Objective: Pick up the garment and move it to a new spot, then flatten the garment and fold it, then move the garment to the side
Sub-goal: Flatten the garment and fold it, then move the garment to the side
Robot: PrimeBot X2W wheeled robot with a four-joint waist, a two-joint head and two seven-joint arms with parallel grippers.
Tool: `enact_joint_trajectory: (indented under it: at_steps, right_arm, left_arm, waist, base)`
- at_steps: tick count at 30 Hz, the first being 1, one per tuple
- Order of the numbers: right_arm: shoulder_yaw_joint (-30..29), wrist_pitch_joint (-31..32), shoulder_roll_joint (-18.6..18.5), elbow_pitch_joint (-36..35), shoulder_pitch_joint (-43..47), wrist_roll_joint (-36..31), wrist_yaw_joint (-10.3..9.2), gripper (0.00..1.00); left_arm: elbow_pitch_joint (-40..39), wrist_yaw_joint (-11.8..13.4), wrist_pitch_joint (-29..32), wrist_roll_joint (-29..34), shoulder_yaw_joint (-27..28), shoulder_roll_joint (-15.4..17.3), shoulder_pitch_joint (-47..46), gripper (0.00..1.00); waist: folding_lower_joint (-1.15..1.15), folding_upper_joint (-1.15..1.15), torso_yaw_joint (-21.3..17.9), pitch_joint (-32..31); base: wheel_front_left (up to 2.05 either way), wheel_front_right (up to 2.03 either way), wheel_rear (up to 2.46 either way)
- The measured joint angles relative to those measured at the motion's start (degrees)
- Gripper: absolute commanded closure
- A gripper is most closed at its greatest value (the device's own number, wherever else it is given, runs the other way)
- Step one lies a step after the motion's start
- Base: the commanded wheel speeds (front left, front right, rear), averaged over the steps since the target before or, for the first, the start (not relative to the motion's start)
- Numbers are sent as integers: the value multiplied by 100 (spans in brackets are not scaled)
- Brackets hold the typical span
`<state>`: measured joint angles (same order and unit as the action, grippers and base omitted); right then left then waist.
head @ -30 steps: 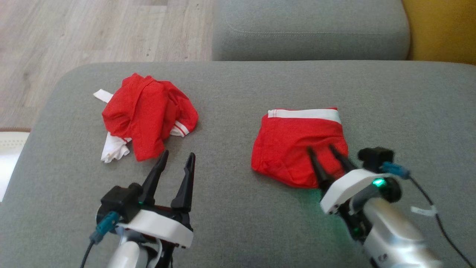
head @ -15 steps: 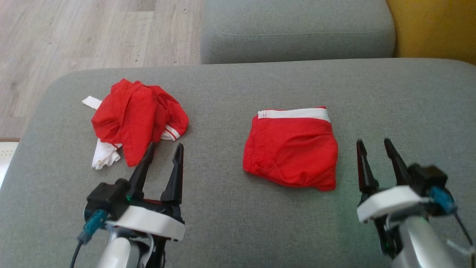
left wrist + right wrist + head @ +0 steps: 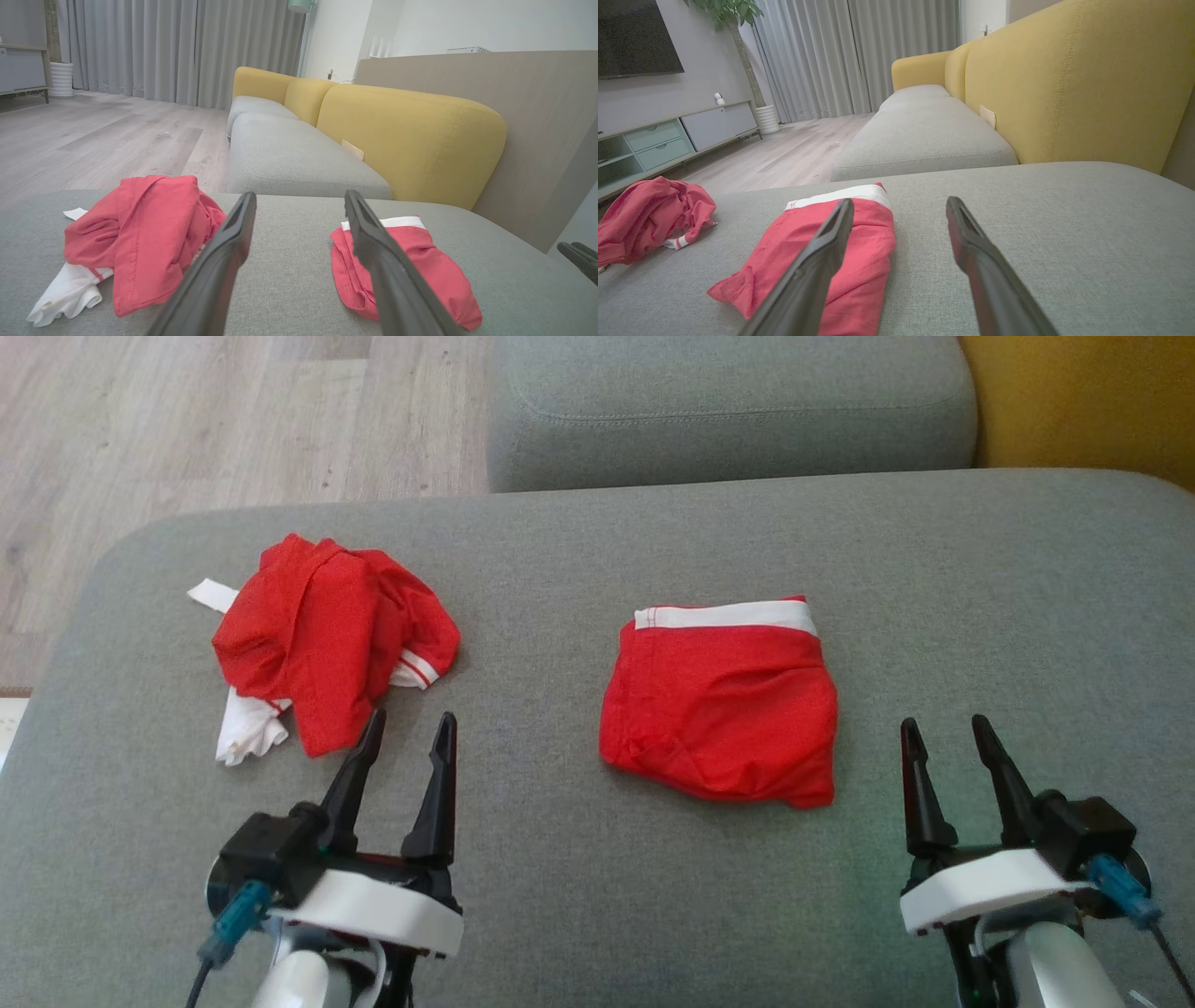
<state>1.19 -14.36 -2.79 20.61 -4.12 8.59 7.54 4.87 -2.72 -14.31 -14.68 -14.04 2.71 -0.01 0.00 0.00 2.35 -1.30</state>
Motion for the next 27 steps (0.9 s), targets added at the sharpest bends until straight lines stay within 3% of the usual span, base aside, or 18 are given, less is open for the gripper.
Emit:
enact_joint_trajectory:
  at_steps: [10,20,27]
  right_arm:
    - [-75,90,1,196,-13,38,0,0]
    - [-277,1059,1,995,-907,69,0,0]
    - [-330,1624,1,1651,-1570,650,0,0]
  left_arm:
    - [5,-29,0,-3,-36,0,-11,0]
    - [49,-83,0,-3,-248,0,-280,0]
    - [92,-132,0,-22,-333,-2,-416,0]
  waist:
    - [0,0,71,109]
    - [0,0,286,531]
    - [0,0,505,816]
  base:
    - [0,0,0]
    - [0,0,0]
    - [0,0,0]
